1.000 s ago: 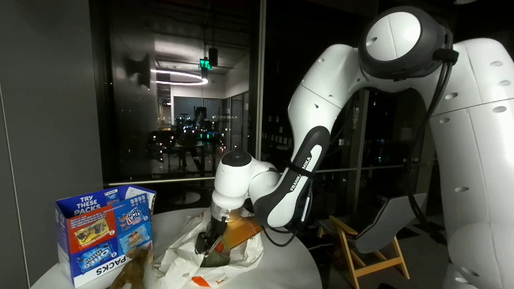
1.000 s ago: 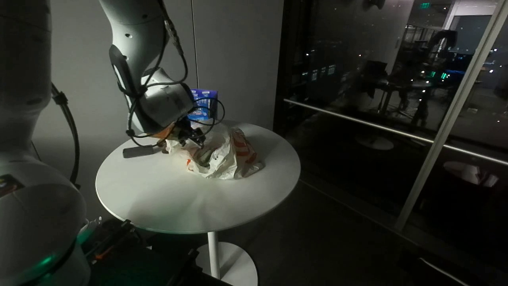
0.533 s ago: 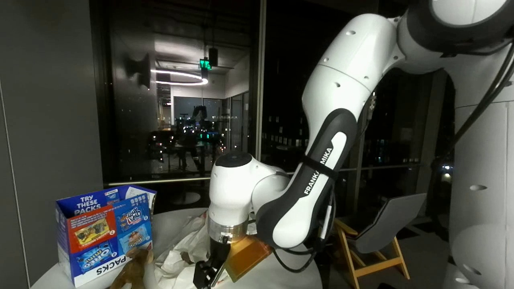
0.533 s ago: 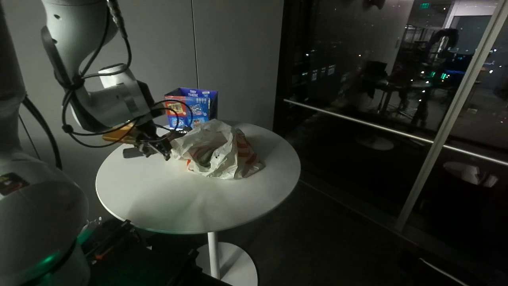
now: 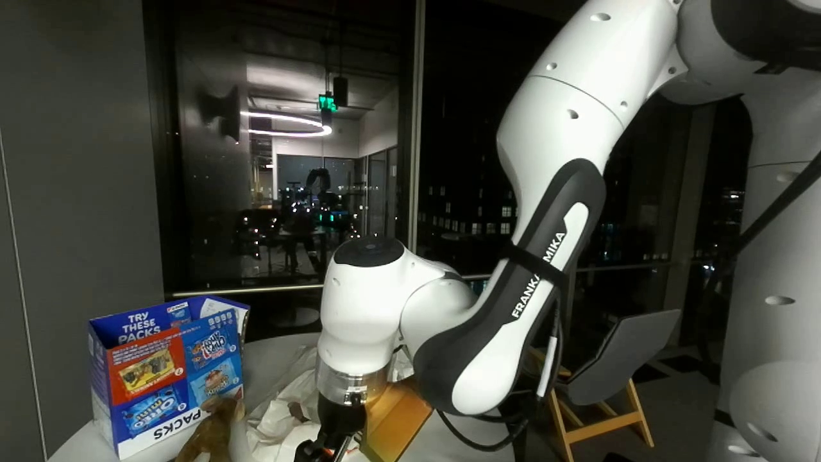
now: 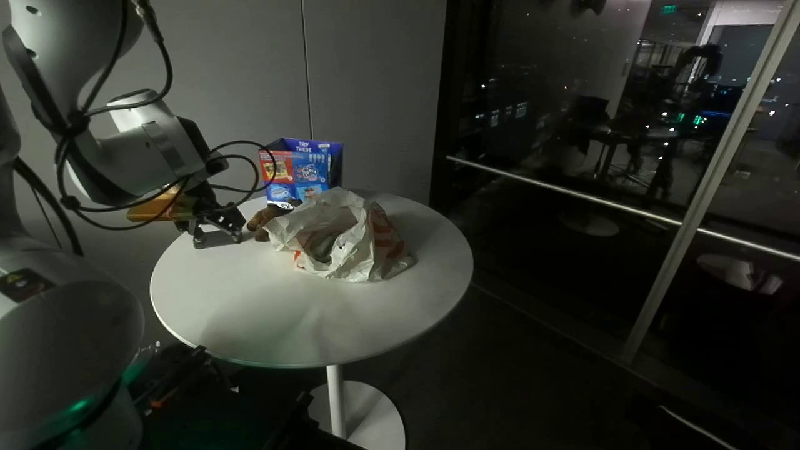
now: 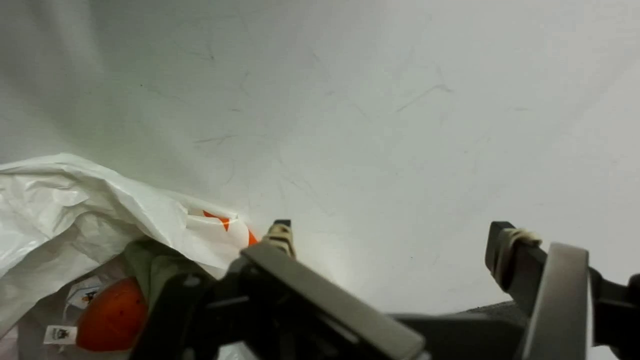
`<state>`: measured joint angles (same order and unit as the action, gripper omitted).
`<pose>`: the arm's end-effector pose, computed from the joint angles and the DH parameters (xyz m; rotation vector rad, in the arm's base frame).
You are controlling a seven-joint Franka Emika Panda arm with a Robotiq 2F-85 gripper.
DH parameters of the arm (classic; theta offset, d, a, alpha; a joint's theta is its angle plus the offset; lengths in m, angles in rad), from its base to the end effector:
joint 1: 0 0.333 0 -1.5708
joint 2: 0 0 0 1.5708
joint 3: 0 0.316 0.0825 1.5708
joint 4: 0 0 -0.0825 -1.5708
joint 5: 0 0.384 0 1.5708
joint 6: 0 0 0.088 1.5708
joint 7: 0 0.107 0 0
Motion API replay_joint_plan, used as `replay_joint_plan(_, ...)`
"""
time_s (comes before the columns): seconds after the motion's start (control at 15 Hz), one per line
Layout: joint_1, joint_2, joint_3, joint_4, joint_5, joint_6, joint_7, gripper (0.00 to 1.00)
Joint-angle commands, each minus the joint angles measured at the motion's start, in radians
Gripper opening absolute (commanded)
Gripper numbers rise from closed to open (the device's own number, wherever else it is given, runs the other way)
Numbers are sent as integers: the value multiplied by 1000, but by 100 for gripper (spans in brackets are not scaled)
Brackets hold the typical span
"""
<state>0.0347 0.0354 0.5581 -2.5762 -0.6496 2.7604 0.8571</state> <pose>0.3624 0.2761 0.2621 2.9730 0.4821 0.4399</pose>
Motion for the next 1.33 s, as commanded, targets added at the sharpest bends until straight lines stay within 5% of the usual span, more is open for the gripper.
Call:
replay_joint_plan(0.0, -24, 86, -19, 25, -24, 98, -134, 100)
replay_joint_plan(0.27, -35, 238, -22, 160, -62, 104, -347, 100)
replay_joint_plan(0.33, 71, 254, -118, 190, 2, 96, -451, 100)
replay_joint_plan(0.4, -32, 291, -17, 236, -21, 57, -491, 100)
replay_joint_plan(0.67, -53, 357, 19, 395, 43, -55, -722, 100)
replay_joint_plan(0.73, 69, 340, -101, 428, 146, -57, -819, 100)
replay_joint_plan(1.27, 167, 490, -217, 762, 386, -65, -1085, 100)
